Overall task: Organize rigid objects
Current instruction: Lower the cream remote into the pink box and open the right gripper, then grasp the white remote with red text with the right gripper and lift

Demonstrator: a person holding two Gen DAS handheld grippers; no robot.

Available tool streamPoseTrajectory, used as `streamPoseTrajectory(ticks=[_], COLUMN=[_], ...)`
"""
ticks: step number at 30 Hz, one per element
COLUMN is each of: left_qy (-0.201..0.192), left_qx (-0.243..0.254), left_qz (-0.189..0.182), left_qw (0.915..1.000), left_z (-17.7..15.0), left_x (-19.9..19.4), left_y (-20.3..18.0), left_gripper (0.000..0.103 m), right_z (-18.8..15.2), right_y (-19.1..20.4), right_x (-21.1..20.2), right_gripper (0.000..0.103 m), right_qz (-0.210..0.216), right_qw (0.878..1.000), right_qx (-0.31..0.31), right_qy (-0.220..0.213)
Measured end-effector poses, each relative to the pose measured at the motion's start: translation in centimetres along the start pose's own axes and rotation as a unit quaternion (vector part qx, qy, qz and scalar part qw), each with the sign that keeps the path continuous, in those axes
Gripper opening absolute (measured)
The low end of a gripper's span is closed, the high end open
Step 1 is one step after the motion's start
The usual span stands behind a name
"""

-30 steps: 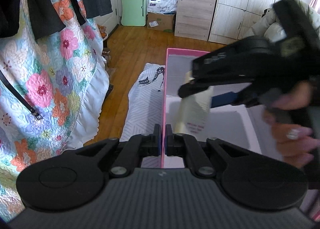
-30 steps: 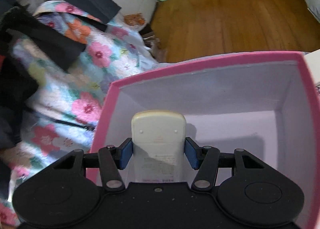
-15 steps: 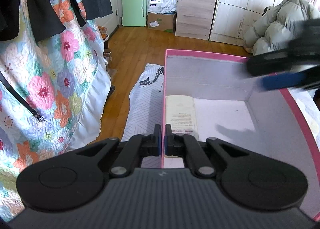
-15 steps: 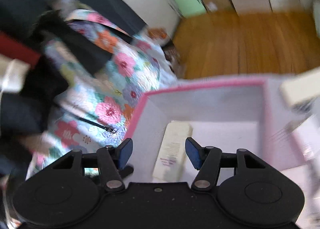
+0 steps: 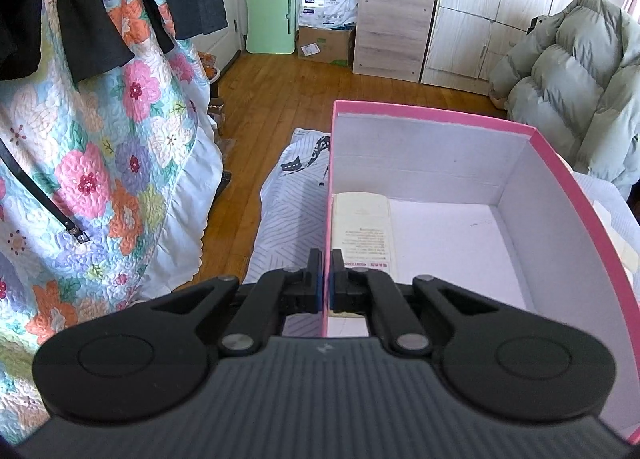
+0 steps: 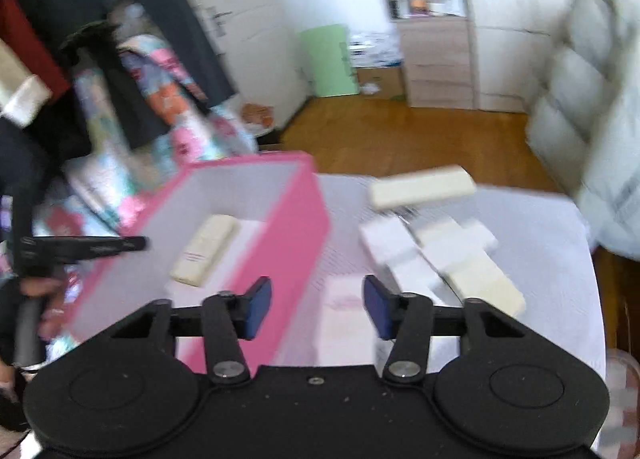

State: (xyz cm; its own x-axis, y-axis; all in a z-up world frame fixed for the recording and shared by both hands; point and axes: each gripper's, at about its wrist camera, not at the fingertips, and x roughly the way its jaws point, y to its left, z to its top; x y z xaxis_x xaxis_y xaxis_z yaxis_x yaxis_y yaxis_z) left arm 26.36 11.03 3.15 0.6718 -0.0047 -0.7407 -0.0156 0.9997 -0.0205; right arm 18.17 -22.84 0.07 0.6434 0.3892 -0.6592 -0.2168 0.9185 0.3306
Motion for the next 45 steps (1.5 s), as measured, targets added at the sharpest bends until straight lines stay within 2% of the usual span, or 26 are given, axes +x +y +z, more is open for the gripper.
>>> streamPoseTrajectory(ticks=[3, 7, 10, 13, 16, 19, 20, 22, 24, 28, 33, 36, 37, 38, 42, 45], left_qy=[-0.004, -0.007, -0.007, -0.007, -0.007, -0.007, -0.007, -0.007, -0.009, -0.009, -0.007, -0.005, -0.004, -0.004, -0.003, -0.003], left_qx=[-0.004, 0.005, -0.007, -0.009, -0.009, -0.009, -0.010, -0.011, -0.001, -0.003, 0.001, 0.002, -0.002, -0.005, -0.009, -0.007], left_qz=[-0.002, 0.000, -0.007, -0.008, -0.008, -0.008, -0.009, -0.008, -0.002, -0.005, -0.001, 0.000, -0.002, -0.003, -0.006, -0.003], left_qw=[1.0000, 1.0000, 0.9999, 0.9999, 0.9999, 0.9999, 0.9999, 0.9999, 1.0000, 0.9999, 1.0000, 1.0000, 1.0000, 1.0000, 0.9999, 1.0000], left_z=[-0.1, -0.2, -0.2, -0.2, -0.2, -0.2, -0.2, -0.2, -0.3, -0.3, -0.3, -0.2, -0.2, -0.2, -0.1, -0.1], left_x=[-0.1, -0.2, -0.2, -0.2, -0.2, -0.1, -0.1, -0.1, -0.2, -0.1, -0.1, -0.1, -0.1, -0.1, -0.1, 0.0], left_y=[0.0, -0.2, 0.2, 0.3, 0.3, 0.3, 0.3, 0.2, 0.0, 0.0, -0.2, -0.2, -0.1, -0.1, 0.1, 0.0], left_gripper=[0.002, 0.002, 0.002, 0.002, 0.002, 0.002, 0.002, 0.002, 0.002, 0.002, 0.002, 0.002, 0.002, 0.002, 0.002, 0.002], right_z=[-2.2, -3.6, -3.7, -3.4, -2.7, -2.3, -2.5, -3.2, -3.8, -4.4, -4.8, -4.5, -4.3, -4.1, -4.3, -4.9], right_y=[-1.1, -0.3, 0.7, 0.7, 0.3, 0.4, 0.4, 0.4, 1.2, 1.2, 1.7, 2.2, 1.9, 1.8, 1.9, 2.0], right_x=[1.8, 3.5, 5.1, 7.1, 8.8, 9.9, 10.5, 10.9, 10.6, 9.6, 9.6, 10.7, 10.9, 10.9, 10.3, 8.8], right_gripper=[0.054, 0.057, 0.058, 0.058, 0.058, 0.068, 0.068, 0.064, 0.062, 0.062, 0.072, 0.073, 0.070, 0.061, 0.061, 0.061], right_qz=[-0.006, 0.014, -0.013, -0.064, -0.056, -0.050, -0.051, -0.066, -0.079, -0.072, -0.070, -0.093, -0.094, -0.097, -0.092, -0.081], right_qw=[1.000, 0.999, 0.997, 0.993, 0.991, 0.990, 0.990, 0.993, 0.991, 0.992, 0.992, 0.989, 0.990, 0.990, 0.991, 0.994], right_qx=[0.013, -0.021, -0.047, -0.064, -0.058, -0.055, -0.057, -0.051, -0.073, -0.052, -0.068, -0.084, -0.075, -0.070, -0.072, -0.060], right_qy=[0.017, 0.036, 0.052, 0.079, 0.104, 0.116, 0.117, 0.089, 0.076, 0.086, 0.083, 0.081, 0.078, 0.075, 0.066, 0.041])
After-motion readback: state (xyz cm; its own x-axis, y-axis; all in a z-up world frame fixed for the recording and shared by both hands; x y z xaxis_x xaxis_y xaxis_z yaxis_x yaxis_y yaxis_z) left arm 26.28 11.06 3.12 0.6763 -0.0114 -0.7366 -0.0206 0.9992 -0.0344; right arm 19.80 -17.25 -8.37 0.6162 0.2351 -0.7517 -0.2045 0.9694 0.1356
